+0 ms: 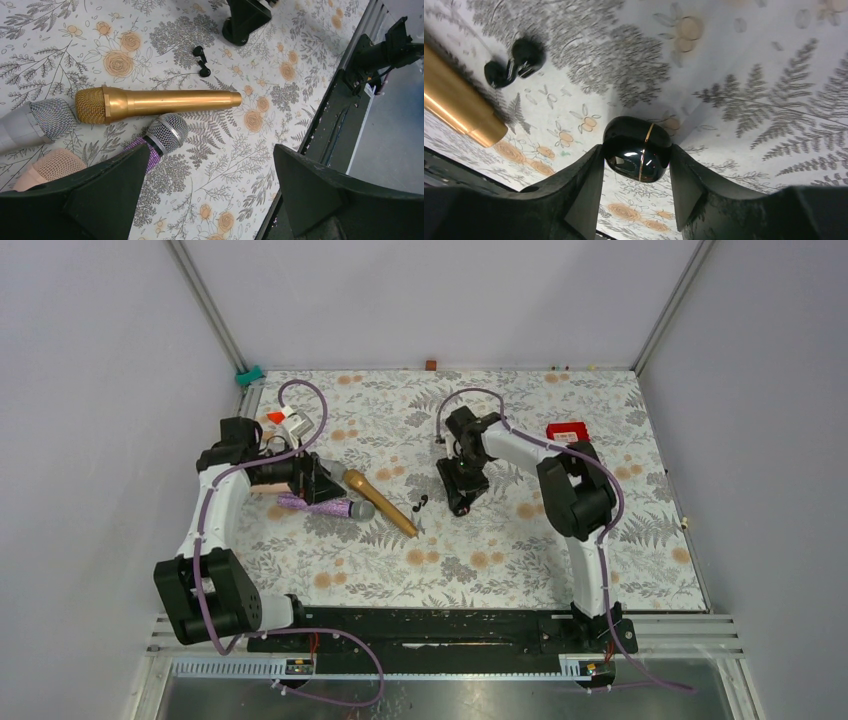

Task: Insert the wireless bluetooth earbuds into the charging case
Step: Pick up the charging case at the center of the board.

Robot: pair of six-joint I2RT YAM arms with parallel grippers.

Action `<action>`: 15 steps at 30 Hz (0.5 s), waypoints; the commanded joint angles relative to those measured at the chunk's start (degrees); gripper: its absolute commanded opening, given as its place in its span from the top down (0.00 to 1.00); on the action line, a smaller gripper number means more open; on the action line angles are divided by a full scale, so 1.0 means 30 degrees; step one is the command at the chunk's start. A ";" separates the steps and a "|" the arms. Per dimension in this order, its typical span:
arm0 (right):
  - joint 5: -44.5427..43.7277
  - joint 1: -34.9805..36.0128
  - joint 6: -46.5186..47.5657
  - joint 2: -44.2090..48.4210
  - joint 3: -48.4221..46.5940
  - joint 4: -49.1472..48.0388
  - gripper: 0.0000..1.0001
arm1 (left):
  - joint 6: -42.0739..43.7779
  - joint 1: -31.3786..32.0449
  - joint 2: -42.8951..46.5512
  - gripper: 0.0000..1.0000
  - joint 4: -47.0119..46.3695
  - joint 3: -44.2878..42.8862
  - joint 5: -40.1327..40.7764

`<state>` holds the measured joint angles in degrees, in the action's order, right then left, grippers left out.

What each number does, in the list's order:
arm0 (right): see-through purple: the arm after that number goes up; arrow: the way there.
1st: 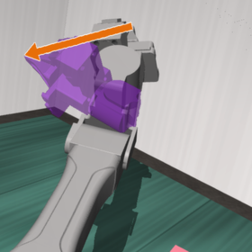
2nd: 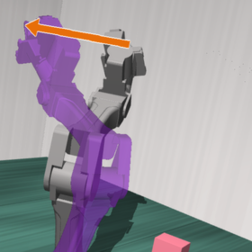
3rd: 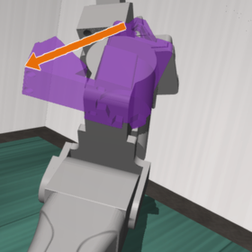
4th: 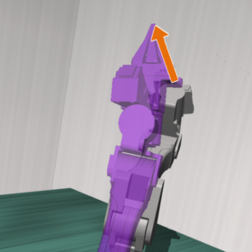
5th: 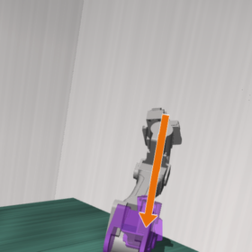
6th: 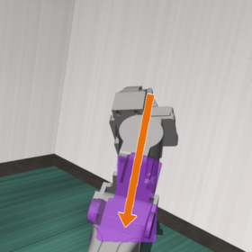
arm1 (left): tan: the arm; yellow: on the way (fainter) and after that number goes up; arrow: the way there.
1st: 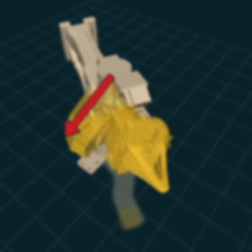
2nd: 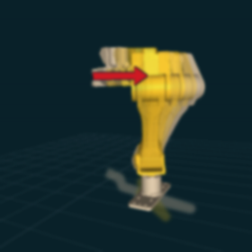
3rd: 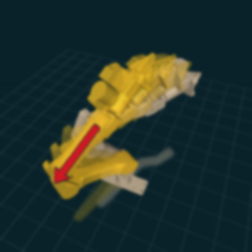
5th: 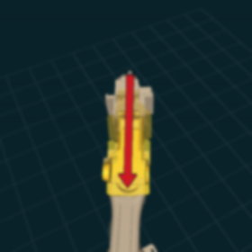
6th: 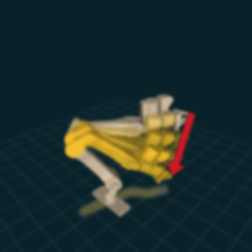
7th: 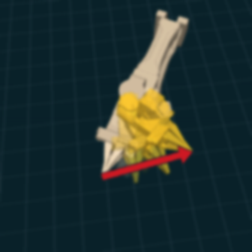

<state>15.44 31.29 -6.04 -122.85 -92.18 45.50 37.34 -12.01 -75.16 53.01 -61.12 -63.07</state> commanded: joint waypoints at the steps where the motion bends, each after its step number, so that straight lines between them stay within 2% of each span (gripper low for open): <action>1: -0.0737 0.1309 0.2461 0.2732 0.1031 -0.0918 0.65 | -0.1875 -0.0093 -0.0732 0.01 -0.2811 0.0523 -0.0783; 5: -0.0717 0.1932 0.4095 0.5693 0.3154 -0.2873 0.65 | -0.2817 0.0288 -0.1777 0.01 -0.3861 0.0206 -0.1416; 10: -0.0470 0.2098 0.5718 0.9223 0.4419 -0.4072 0.64 | -0.3418 0.1336 -0.3002 0.01 -0.3901 -0.1529 -0.1260; 15: -0.0645 0.2680 0.7576 1.2241 0.5444 -0.5367 0.63 | -0.5546 0.3724 -0.3272 0.02 -0.4451 -0.3265 -0.0275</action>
<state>14.09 37.74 9.98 -92.86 -78.02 34.26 26.35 -5.74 -85.62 43.72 -65.39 -63.90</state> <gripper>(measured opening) 0.542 0.985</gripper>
